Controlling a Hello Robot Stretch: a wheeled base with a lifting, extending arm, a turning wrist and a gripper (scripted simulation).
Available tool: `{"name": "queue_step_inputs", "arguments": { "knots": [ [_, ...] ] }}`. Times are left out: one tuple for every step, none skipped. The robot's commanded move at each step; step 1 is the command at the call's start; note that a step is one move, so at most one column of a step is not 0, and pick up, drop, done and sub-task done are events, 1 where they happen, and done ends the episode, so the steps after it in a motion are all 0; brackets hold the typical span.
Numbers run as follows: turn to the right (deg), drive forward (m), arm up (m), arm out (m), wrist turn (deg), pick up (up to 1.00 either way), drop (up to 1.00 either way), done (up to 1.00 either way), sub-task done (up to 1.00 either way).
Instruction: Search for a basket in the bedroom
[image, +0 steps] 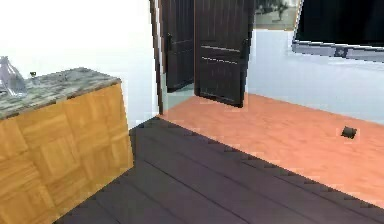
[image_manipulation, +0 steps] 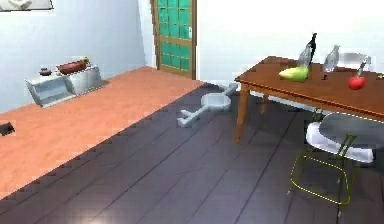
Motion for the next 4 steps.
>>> {"name": "queue_step_inputs", "arguments": {
  "knots": [
    [0.0,1.0,0.0,0.0,0.0,0.0,0.0,0.0,0.0],
    [6.0,0.0,0.0,0.0,0.0,0.0,0.0,0.0,0.0],
    [0.0,0.45,0.0,0.0,0.0,0.0,0.0,0.0,0.0],
    [-12.0,0.0,0.0,0.0,0.0,0.0,0.0,0.0,0.0]
  ]
}}
